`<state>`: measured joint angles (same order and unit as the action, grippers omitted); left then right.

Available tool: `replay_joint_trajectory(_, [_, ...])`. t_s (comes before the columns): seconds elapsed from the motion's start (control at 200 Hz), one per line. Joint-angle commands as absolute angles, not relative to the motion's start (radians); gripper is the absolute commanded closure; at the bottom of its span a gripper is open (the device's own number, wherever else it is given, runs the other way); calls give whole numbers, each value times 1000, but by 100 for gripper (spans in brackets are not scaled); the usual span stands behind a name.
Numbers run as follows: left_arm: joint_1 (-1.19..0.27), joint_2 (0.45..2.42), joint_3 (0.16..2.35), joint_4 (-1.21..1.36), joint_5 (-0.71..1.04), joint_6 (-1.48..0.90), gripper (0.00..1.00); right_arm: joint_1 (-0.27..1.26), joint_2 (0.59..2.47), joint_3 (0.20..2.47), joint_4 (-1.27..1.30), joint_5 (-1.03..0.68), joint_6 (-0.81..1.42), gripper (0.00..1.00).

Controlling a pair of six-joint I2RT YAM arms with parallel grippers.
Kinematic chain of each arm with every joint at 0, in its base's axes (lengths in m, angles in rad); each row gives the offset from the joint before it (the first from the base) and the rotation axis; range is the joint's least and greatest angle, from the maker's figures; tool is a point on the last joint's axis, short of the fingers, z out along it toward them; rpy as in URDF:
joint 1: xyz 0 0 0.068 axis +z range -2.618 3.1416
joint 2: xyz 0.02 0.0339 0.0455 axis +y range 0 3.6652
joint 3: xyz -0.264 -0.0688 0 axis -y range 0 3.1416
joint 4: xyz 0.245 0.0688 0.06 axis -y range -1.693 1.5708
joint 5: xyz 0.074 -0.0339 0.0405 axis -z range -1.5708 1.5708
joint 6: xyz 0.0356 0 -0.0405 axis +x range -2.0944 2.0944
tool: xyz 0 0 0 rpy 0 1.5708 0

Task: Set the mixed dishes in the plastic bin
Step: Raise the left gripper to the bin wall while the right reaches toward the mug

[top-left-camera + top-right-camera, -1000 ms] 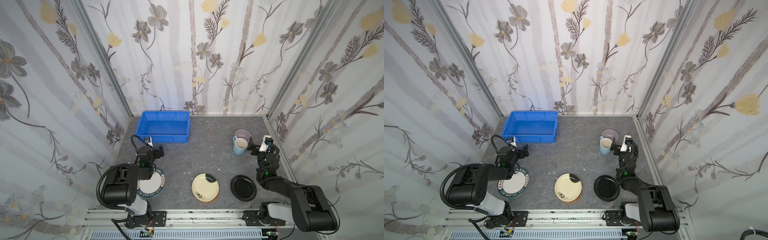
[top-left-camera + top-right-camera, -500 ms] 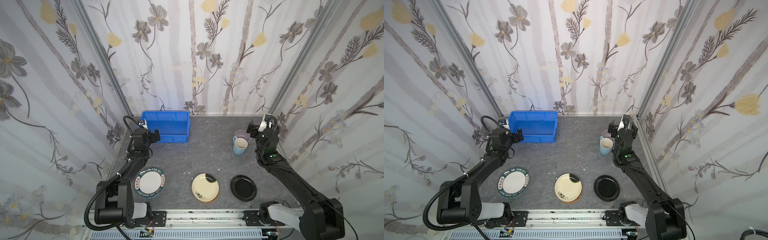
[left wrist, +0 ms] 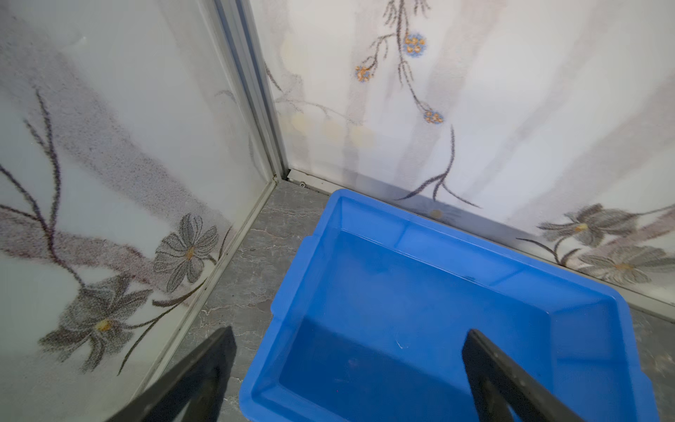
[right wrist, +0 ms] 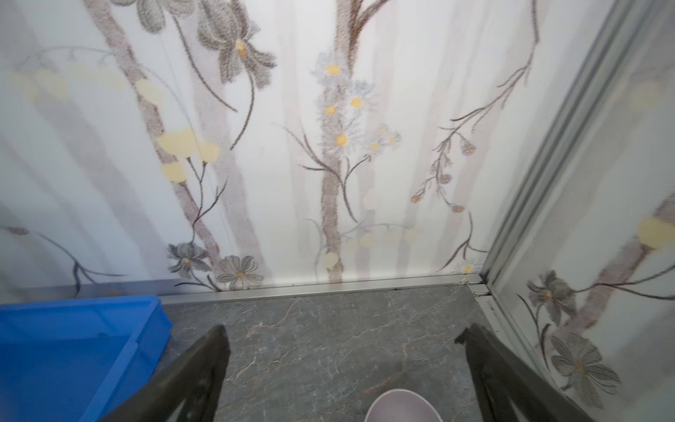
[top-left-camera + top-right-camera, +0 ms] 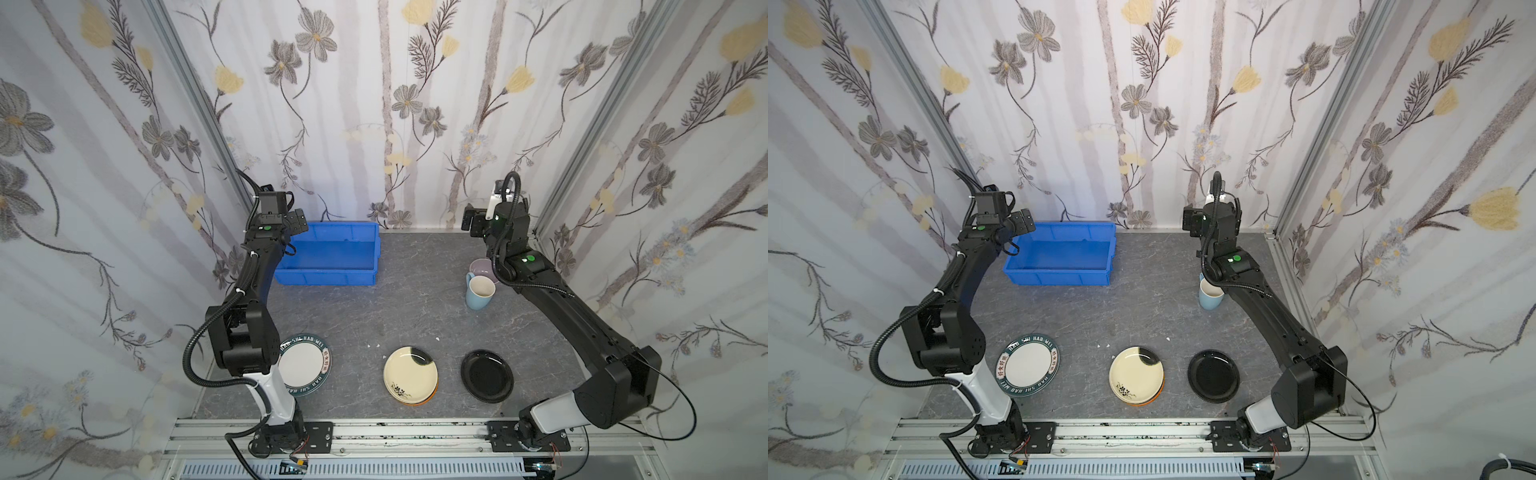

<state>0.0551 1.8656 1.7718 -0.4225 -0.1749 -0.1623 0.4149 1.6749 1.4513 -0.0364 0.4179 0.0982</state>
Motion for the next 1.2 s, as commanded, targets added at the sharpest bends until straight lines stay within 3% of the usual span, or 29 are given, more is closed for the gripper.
replay_joint_trajectory(0.0, [67, 1954, 1872, -585, -221, -269, 0, 451, 1733, 1474, -120, 329, 142, 0])
replay_joint_trajectory(0.395, [178, 2281, 2225, -756, -133, -313, 7, 524, 1837, 1534, -144, 267, 204, 1])
replay_joint_trajectory(0.629, [194, 2441, 2419, -884, -82, -213, 11, 531, 1874, 1584, -198, 272, 220, 0])
replay_joint_trajectory(1.039, [189, 2511, 2448, -931, -20, -106, 11, 549, 1890, 1578, -255, 267, 280, 0])
replay_joint_trajectory(1.114, [183, 2516, 2448, -942, 2, -99, 16, 553, 1877, 1554, -255, 274, 284, 0])
replay_joint_trajectory(1.199, [172, 2515, 2443, -945, 29, -91, 29, 556, 1855, 1504, -238, 278, 305, 0])
